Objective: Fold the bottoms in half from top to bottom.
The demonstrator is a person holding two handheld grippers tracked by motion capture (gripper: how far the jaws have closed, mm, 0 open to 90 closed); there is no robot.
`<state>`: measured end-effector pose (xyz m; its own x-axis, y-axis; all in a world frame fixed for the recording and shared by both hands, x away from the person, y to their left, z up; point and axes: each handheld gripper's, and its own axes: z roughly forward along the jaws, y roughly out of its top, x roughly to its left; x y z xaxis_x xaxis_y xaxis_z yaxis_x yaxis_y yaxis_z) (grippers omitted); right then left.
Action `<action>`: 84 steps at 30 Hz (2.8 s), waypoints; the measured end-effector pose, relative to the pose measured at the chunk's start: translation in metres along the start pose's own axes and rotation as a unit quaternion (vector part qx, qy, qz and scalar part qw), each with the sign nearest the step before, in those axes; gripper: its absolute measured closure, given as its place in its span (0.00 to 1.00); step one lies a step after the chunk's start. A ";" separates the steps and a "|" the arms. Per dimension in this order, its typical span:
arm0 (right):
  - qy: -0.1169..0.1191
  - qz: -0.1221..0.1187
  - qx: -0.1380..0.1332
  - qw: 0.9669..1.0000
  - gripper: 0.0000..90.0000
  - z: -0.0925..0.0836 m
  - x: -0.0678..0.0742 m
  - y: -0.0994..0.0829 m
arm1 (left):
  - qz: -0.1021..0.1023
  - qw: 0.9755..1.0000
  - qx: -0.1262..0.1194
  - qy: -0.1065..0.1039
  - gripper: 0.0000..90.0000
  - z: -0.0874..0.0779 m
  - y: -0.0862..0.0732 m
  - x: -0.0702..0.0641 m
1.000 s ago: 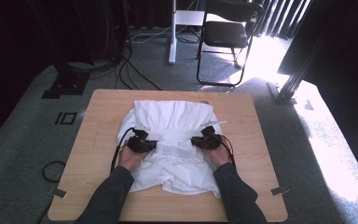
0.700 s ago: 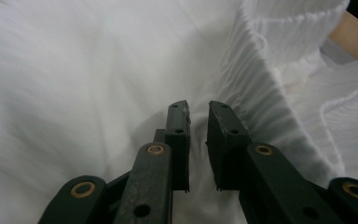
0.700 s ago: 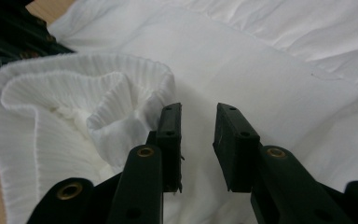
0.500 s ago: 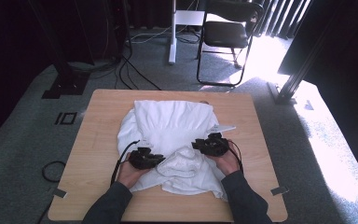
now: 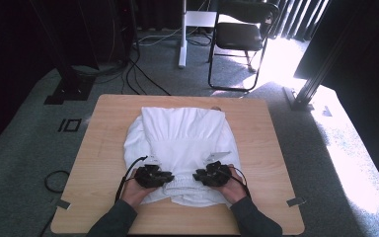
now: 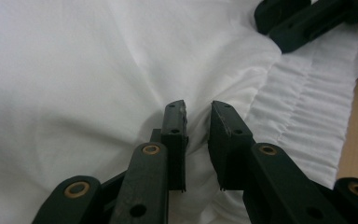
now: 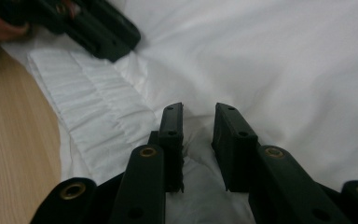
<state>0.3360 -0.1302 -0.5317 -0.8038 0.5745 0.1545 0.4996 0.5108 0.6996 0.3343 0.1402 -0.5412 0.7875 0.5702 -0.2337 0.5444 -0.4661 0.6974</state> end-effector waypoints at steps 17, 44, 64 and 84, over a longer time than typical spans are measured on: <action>-0.087 0.020 -0.076 0.993 0.57 -0.007 -0.052 0.042 | -0.005 0.991 -0.052 0.124 0.69 -0.012 0.053 0.059; -0.104 0.062 -0.010 0.993 0.54 0.020 -0.055 0.009 | -0.024 0.996 -0.035 0.084 0.70 -0.003 -0.002 0.031; -0.089 0.057 0.007 0.994 0.54 0.006 -0.018 -0.011 | -0.017 0.987 -0.074 0.143 0.52 -0.048 0.008 0.028; -0.166 0.171 -0.094 0.967 0.33 -0.014 -0.122 0.036 | -0.188 0.958 -0.044 0.211 0.22 -0.030 0.019 0.149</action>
<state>0.4474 -0.1907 -0.5156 -0.4386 0.8784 0.1899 0.6252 0.1465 0.7666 0.4531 0.2367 -0.5427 0.3430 0.9183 -0.1975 0.7255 -0.1254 0.6768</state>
